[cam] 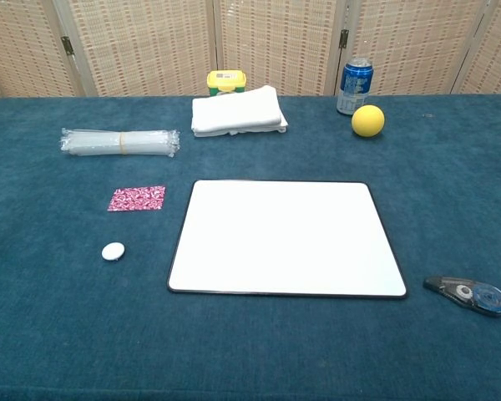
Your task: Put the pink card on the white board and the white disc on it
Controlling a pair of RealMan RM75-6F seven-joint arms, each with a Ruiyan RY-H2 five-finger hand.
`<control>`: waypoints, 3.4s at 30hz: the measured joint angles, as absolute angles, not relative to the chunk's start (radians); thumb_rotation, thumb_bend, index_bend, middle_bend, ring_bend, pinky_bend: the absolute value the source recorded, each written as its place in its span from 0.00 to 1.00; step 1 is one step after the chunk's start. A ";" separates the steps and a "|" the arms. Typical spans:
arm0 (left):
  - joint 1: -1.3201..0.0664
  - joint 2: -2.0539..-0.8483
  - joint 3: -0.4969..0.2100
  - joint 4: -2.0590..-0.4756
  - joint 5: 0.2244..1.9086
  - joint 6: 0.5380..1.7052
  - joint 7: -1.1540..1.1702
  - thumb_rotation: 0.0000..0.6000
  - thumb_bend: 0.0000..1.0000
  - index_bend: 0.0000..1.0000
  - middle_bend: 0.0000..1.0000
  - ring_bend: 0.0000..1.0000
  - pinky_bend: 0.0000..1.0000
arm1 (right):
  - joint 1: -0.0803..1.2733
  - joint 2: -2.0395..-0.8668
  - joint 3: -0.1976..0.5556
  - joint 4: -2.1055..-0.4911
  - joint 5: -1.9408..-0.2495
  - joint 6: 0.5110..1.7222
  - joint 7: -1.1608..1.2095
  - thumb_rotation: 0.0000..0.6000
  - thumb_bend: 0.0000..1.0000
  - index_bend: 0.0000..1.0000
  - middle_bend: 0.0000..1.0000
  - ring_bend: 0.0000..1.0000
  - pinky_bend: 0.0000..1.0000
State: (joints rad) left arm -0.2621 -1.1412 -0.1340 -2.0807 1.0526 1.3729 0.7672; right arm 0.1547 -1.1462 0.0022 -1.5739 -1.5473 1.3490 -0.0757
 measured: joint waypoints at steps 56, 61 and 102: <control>-0.886 -1.699 -0.335 -1.481 0.430 1.151 0.913 1.00 0.27 0.33 1.00 0.98 0.98 | 0.183 -1.036 -0.008 -1.508 -1.562 1.315 0.262 1.00 0.24 0.00 0.00 0.00 0.00; -0.899 -1.714 -0.327 -1.418 0.419 1.105 0.888 1.00 0.27 0.34 1.00 0.98 0.98 | 0.182 -1.034 -0.005 -1.503 -1.556 1.315 0.272 1.00 0.24 0.00 0.00 0.00 0.00; -0.930 -1.717 -0.281 -1.288 0.375 0.991 0.788 1.00 0.27 0.34 1.00 0.98 0.98 | 0.195 -1.039 -0.006 -1.495 -1.544 1.284 0.270 1.00 0.24 0.00 0.00 0.00 0.00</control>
